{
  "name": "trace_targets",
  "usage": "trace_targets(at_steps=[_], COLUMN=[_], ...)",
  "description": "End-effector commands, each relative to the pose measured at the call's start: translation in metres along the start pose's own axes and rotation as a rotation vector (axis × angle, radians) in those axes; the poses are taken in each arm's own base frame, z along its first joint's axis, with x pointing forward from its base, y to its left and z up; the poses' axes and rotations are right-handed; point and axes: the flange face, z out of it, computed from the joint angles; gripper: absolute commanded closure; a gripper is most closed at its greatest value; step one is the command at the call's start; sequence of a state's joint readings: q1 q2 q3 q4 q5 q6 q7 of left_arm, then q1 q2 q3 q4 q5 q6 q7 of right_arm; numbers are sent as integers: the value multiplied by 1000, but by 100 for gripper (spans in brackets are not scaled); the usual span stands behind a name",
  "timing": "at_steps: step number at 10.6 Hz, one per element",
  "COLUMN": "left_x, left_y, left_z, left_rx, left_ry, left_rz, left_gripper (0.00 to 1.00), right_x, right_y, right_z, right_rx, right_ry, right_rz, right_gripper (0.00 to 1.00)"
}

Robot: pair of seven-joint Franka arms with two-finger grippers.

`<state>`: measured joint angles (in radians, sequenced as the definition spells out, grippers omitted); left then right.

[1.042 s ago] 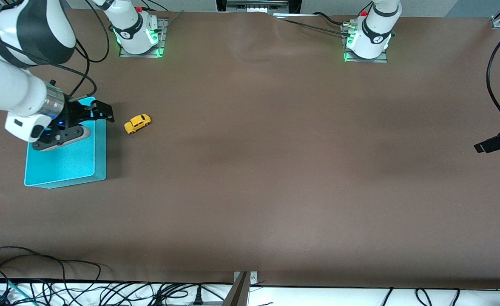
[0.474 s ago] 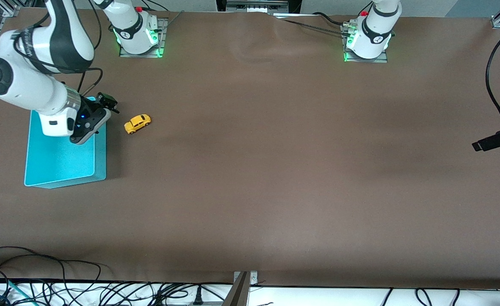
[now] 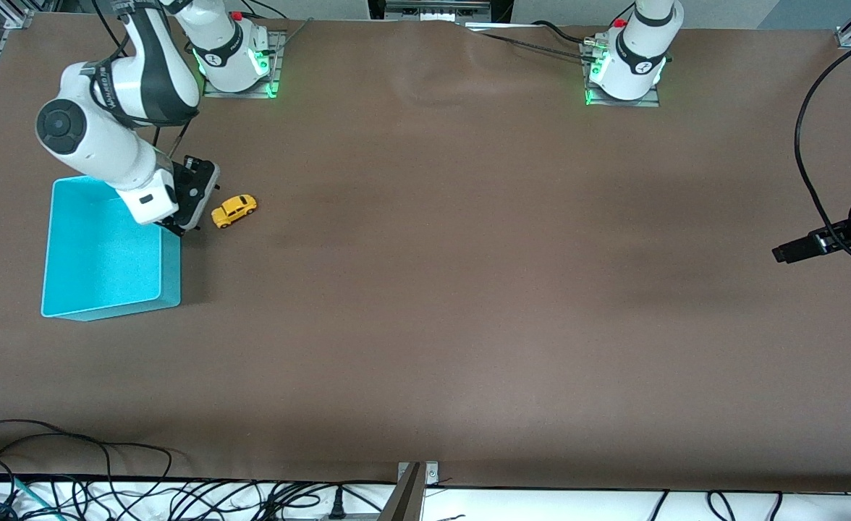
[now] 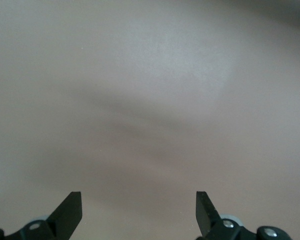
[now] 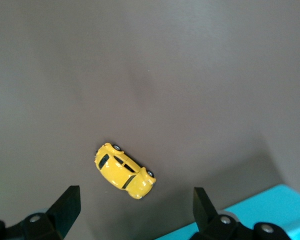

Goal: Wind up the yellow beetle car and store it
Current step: 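Lower the open right gripper onto the yellow car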

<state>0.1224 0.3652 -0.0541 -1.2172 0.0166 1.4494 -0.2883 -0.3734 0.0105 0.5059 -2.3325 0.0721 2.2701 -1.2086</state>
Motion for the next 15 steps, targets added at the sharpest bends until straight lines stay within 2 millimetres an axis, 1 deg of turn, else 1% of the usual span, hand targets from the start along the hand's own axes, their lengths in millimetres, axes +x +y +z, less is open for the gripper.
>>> trace_targets(at_steps=[1,4,5,6,7,8,10,11,12,15], left_x=[-1,-2,-1,-1,-1,0,0,0,-1,-1], left_y=[-7,-10,-11,-12,-11,-15,-16,-14,-8,-7], left_z=[-6,-10,-10,-10,-11,-13,-12,-12,-11,-11], left_rx=[-6,3,3,1,-4,-2,1,-6,2,-7], left_ry=[12,19,21,20,22,27,25,23,23,23], left_rz=[14,13,11,10,11,11,70,77,78,79], left_gripper=[0,0,0,0,0,0,0,0,0,0], right_x=[-9,-19,-20,-26,-31,-35,-44,-46,-48,-53], right_y=[-21,-37,-39,-36,-34,-36,-34,-34,-40,-55], right_z=[22,54,67,79,84,88,105,115,122,136], right_rx=[-71,-102,-104,-99,-98,-92,-83,-83,-82,-57], right_ry=[-7,-9,3,17,23,23,46,58,59,59], right_rz=[-185,-364,-408,-462,-504,-532,-576,-608,-625,-646], right_gripper=[0,0,0,0,0,0,0,0,0,0])
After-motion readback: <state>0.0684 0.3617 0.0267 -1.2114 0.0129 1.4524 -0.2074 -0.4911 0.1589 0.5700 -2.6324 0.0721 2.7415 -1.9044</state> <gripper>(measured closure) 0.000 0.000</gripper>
